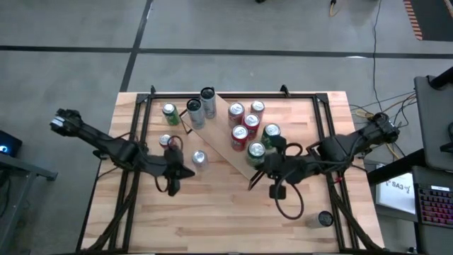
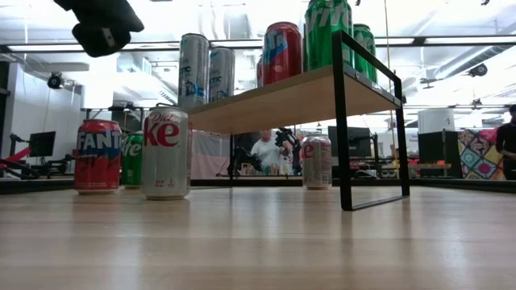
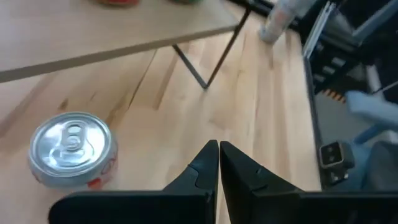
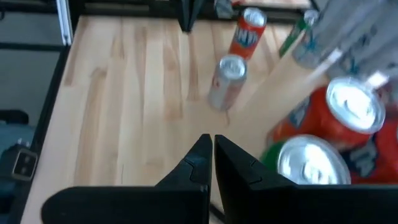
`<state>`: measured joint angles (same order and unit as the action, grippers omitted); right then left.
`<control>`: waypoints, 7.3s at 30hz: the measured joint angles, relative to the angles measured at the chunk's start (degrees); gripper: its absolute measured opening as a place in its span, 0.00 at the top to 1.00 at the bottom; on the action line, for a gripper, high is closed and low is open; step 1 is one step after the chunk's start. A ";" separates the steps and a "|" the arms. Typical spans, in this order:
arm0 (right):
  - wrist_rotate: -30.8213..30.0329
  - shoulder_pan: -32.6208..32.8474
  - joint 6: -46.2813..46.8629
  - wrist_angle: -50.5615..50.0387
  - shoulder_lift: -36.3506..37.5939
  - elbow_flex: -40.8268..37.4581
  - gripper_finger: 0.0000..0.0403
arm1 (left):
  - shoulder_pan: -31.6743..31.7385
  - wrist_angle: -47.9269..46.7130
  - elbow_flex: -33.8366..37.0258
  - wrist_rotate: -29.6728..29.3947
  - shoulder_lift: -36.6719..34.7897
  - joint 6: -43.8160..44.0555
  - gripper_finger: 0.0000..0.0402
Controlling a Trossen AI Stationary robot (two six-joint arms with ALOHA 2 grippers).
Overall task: Place canned beverage on shelf
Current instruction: Put the silver soda can on the shelf aligned with the other silver soda can
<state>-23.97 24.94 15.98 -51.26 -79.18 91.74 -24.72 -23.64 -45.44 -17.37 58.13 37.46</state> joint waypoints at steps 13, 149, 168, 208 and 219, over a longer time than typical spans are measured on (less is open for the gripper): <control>0.39 8.66 11.14 -10.63 -0.02 -0.04 0.98 | -4.25 -19.14 -16.19 -1.52 16.22 -2.58 1.00; -12.22 16.65 10.38 -2.38 -0.85 -5.33 0.98 | -1.48 33.60 15.07 -49.18 35.23 0.61 0.26; -11.55 15.58 8.66 1.34 -0.85 -5.27 0.98 | -8.73 31.98 5.62 -29.39 19.04 -24.92 0.25; 1.48 5.02 -18.11 33.94 -6.19 -5.25 0.95 | -8.82 32.82 -8.32 -17.46 22.49 -47.31 0.25; -2.71 4.39 -16.99 33.98 -8.56 -5.25 0.50 | -8.64 35.38 -8.34 -21.10 22.40 -48.33 0.25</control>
<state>-26.67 29.32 -1.01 -17.29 -87.74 86.50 -33.36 11.74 -53.78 -38.46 80.53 -10.87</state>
